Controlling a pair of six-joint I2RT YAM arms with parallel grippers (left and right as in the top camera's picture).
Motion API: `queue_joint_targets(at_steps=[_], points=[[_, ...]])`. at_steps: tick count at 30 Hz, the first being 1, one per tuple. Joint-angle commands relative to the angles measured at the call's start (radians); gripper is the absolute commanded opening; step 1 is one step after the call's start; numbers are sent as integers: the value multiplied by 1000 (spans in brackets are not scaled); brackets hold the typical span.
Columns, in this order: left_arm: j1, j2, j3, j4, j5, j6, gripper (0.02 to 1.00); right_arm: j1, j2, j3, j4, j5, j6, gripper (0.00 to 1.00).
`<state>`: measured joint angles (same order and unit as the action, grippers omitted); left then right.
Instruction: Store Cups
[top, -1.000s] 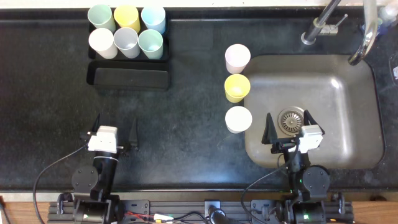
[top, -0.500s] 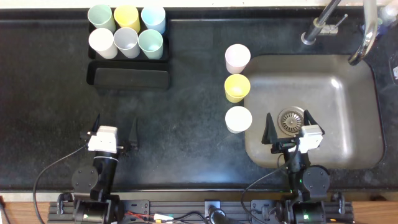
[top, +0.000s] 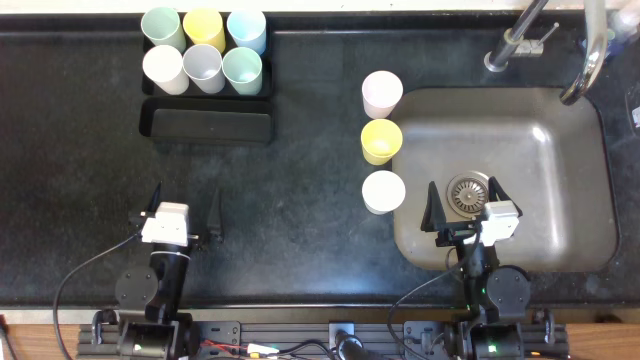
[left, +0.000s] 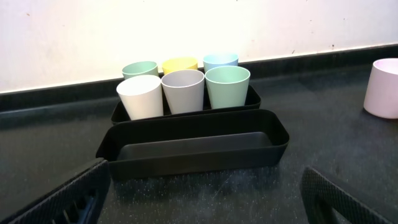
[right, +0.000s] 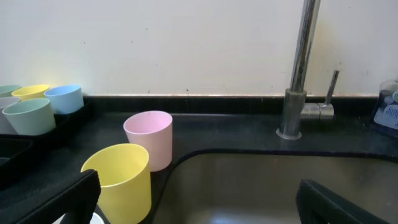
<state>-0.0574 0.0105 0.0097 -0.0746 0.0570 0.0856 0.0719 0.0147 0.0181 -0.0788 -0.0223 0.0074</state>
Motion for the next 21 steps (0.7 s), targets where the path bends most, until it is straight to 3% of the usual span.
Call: queue_joint_targets(at_steps=[1, 8, 12, 17, 19, 21], points=[[-2, -8, -2, -1, 9, 19, 998, 0, -11, -14, 4, -7, 8, 998], [-2, 6, 20, -14, 26, 4, 998, 0, -11, -14, 5, -7, 8, 996], [-2, 186, 203, -51, 190, -104, 998, 0, -11, -14, 5, -7, 8, 998], [-2, 711, 731, -193, 536, -296, 998, 0, -11, -14, 5, -7, 8, 998], [-9, 944, 1033, -401, 601, -312, 998, 0, -11, -14, 5, -7, 8, 998], [-45, 1173, 1358, -642, 563, -312, 998, 0, -11, -14, 5, -7, 8, 998]])
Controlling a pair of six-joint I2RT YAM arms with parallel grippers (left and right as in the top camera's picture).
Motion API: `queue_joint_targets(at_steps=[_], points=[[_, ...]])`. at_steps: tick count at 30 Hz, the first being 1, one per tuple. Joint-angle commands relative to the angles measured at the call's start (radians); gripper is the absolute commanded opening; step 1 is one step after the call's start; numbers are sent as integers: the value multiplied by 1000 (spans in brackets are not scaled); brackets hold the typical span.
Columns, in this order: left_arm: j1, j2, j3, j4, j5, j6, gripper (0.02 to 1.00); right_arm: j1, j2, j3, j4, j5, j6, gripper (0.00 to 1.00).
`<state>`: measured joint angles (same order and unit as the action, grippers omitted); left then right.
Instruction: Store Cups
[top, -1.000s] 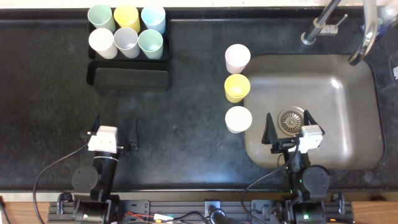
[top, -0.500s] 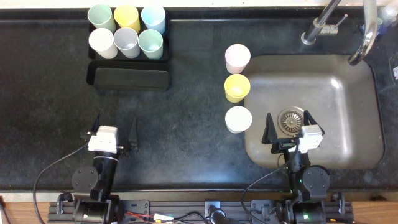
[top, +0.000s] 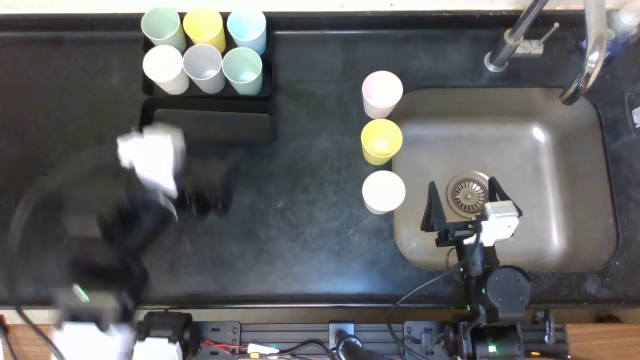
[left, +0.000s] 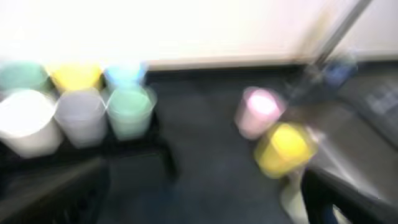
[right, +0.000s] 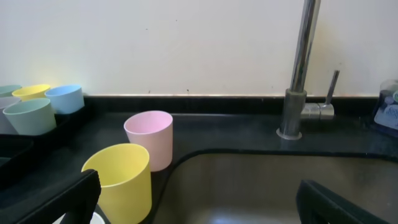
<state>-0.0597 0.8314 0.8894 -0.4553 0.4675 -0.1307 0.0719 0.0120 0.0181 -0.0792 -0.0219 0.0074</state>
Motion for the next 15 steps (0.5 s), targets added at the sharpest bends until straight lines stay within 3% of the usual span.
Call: queue_joint_targets(at_steps=[1, 5, 8, 12, 15], points=[[-75, 470, 652, -380, 111, -95, 998, 0, -8, -14, 5, -7, 8, 998], [-268, 887, 1235, -692, -120, -107, 998, 0, -8, -14, 5, -7, 8, 996], [-414, 1160, 1548, -783, -258, -148, 998, 0, -8, -14, 5, -7, 8, 998], [-539, 1400, 1728, -805, -459, -227, 998, 0, -8, -14, 5, -7, 8, 996], [-563, 1480, 1736, -815, -522, -305, 998, 0, -8, -14, 5, -7, 8, 996]])
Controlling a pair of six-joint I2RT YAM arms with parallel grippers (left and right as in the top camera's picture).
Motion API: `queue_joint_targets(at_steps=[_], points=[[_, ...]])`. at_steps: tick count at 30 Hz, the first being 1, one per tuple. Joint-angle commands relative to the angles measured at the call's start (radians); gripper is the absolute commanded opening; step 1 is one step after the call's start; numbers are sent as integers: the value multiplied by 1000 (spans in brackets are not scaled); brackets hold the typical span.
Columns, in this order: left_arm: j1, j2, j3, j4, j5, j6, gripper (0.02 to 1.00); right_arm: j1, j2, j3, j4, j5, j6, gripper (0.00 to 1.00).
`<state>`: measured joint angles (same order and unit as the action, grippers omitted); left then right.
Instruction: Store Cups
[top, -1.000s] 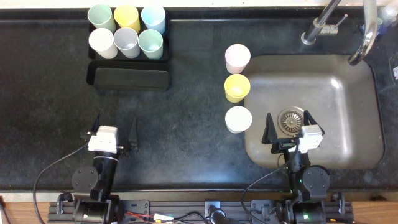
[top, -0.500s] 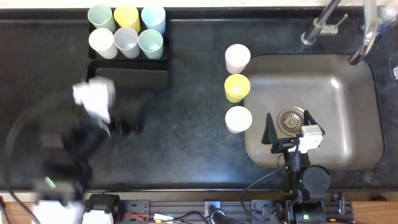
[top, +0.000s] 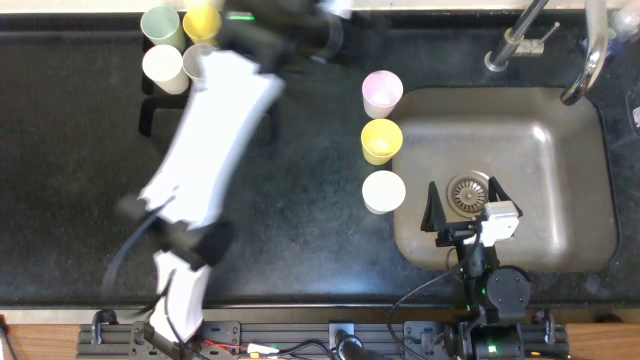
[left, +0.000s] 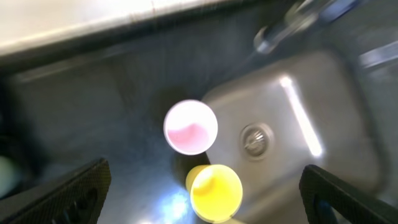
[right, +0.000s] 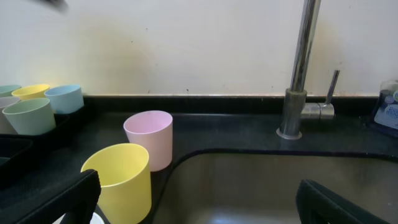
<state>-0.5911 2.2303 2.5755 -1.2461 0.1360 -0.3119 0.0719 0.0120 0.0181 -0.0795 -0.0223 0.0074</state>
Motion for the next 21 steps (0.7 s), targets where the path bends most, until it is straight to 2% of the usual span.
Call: queue_joint_targets(at_steps=[1, 4, 17, 21], points=[[-32, 106, 50, -29, -190, -151, 998, 0, -8, -14, 5, -7, 8, 998], [-30, 156, 50, -44, -179, -213, 998, 0, -8, -14, 5, -7, 8, 996], [11, 278, 50, -48, -147, -324, 998, 0, -8, -14, 5, -7, 8, 998], [21, 306, 50, -21, -98, -325, 996, 0, -8, -14, 5, -7, 8, 998]])
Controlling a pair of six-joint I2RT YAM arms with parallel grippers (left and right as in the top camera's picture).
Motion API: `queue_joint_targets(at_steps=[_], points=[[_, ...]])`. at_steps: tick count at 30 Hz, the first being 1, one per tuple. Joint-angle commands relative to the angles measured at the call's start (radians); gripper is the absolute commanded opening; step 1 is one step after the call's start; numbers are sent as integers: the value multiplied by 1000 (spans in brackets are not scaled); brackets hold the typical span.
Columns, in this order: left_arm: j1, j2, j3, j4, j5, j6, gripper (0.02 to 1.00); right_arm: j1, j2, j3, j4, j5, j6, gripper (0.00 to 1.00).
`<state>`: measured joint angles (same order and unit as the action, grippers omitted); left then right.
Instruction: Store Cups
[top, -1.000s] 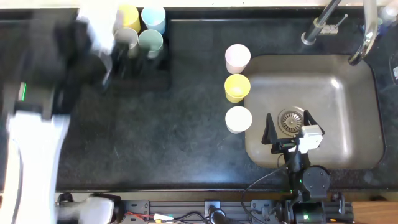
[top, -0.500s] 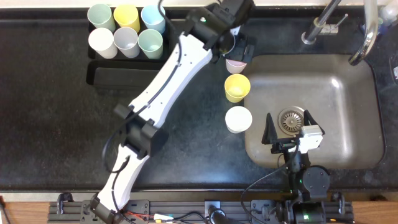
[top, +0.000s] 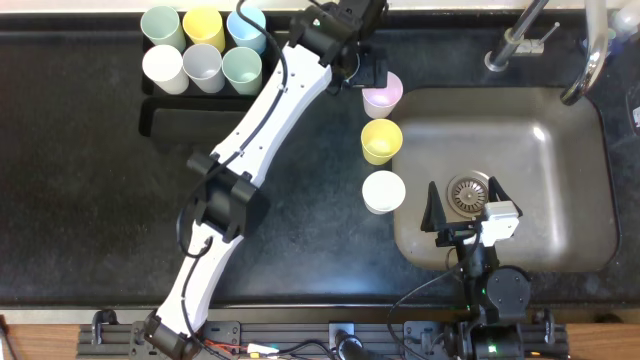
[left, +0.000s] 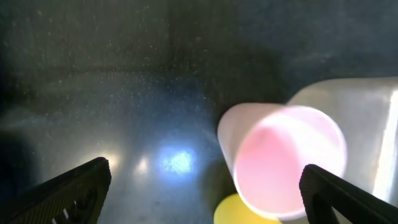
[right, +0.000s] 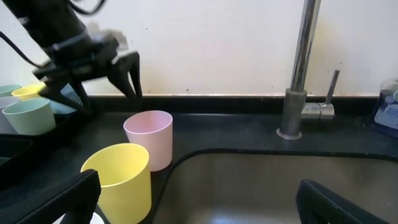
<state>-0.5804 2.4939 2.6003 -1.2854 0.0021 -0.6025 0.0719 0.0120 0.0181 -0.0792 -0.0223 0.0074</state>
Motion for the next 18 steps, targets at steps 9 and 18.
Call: queue_joint_targets(at_steps=[9, 18], points=[[11, 69, 24, 35, 43, -34, 998, 0, -8, -14, 5, -7, 8, 998], [12, 85, 25, 42, 52, -35, 917, 0, -8, -14, 5, -7, 8, 996]])
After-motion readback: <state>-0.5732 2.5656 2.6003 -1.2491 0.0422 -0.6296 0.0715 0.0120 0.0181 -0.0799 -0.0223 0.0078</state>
